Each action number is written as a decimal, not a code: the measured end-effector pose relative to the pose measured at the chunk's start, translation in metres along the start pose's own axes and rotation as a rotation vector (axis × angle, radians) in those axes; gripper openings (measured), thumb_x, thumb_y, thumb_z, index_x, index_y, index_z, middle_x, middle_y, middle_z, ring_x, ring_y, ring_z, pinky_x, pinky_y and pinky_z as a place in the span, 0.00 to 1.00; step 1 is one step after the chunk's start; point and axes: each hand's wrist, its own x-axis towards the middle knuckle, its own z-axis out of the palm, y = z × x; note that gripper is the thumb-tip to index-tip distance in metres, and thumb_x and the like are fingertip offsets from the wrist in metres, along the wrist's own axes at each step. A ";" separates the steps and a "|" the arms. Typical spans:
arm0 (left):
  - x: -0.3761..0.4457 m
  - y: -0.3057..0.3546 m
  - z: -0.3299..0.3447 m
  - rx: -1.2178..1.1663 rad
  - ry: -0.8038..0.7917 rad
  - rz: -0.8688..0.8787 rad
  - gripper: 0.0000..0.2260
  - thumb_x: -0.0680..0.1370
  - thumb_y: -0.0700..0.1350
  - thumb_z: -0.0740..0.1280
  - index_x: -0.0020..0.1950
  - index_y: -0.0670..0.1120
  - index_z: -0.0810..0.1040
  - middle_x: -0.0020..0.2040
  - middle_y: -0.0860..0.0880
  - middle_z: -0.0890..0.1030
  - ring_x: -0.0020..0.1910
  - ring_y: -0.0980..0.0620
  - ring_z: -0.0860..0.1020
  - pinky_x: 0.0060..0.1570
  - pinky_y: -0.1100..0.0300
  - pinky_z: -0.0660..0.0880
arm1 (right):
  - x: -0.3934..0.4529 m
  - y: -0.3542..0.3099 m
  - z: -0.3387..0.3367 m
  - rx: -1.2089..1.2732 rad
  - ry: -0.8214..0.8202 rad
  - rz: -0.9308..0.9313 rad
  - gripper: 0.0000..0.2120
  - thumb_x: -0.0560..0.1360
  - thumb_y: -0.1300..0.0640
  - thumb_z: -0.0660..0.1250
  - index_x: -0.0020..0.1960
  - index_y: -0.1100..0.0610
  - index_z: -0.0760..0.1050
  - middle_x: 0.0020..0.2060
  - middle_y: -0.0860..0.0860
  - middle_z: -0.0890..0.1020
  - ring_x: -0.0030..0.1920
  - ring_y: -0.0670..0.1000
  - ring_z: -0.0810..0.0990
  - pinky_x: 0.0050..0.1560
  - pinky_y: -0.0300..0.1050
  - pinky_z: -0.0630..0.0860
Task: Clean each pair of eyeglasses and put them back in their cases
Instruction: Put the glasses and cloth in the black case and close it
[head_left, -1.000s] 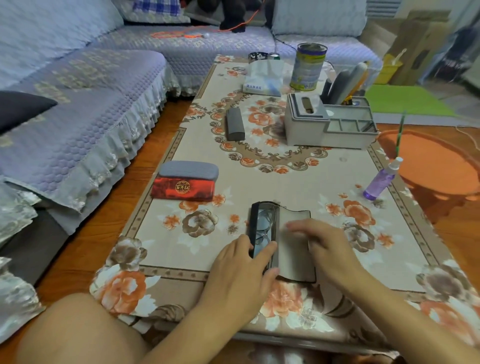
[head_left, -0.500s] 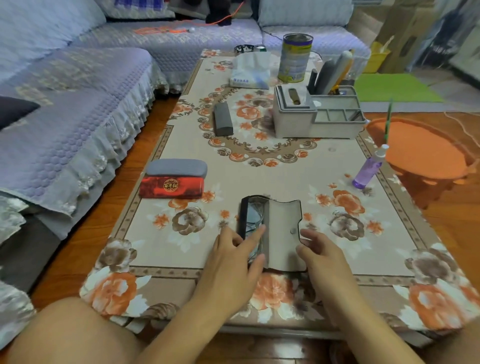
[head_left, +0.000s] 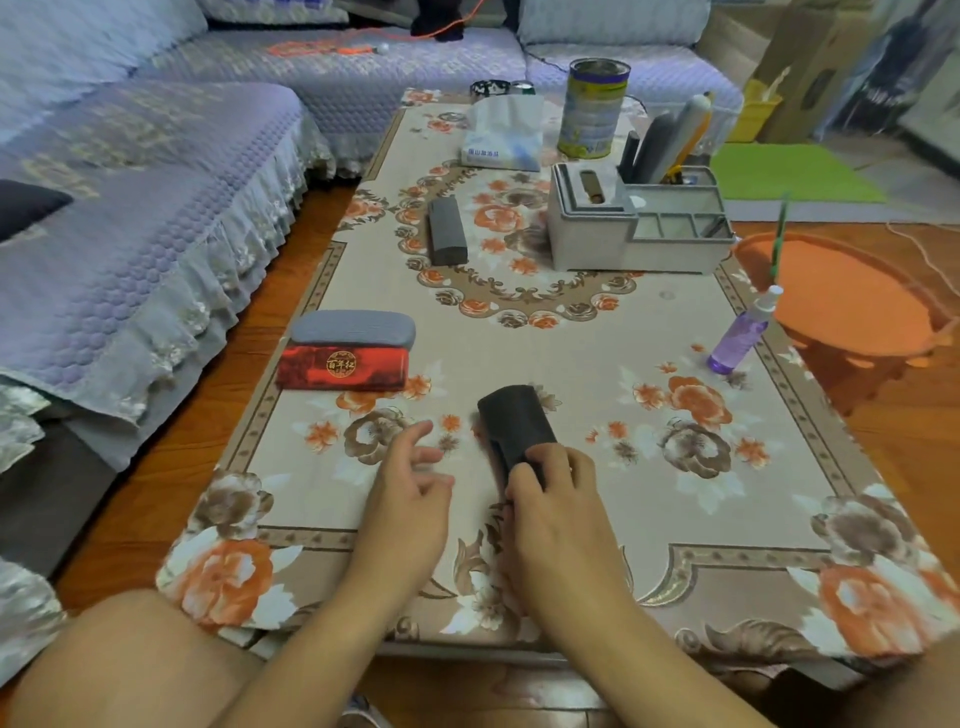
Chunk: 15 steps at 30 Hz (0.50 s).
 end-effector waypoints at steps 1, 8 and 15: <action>0.006 0.001 -0.003 0.059 -0.005 0.022 0.22 0.83 0.39 0.62 0.70 0.62 0.66 0.63 0.56 0.75 0.57 0.57 0.77 0.52 0.64 0.74 | 0.001 -0.001 0.001 -0.010 0.000 0.009 0.11 0.68 0.64 0.72 0.48 0.57 0.74 0.57 0.57 0.75 0.58 0.62 0.72 0.49 0.52 0.78; 0.048 -0.001 -0.047 0.242 0.210 0.176 0.23 0.80 0.38 0.64 0.73 0.54 0.69 0.68 0.52 0.70 0.67 0.53 0.70 0.66 0.56 0.69 | -0.007 0.018 -0.008 0.087 -0.057 0.147 0.33 0.77 0.46 0.65 0.77 0.51 0.55 0.66 0.53 0.68 0.59 0.55 0.70 0.57 0.47 0.75; 0.108 -0.032 -0.120 0.706 0.450 0.075 0.26 0.81 0.41 0.63 0.79 0.47 0.61 0.72 0.42 0.67 0.69 0.43 0.65 0.67 0.45 0.67 | 0.087 0.035 -0.040 0.114 -0.266 0.029 0.38 0.76 0.51 0.67 0.80 0.48 0.50 0.65 0.51 0.67 0.61 0.53 0.66 0.61 0.46 0.68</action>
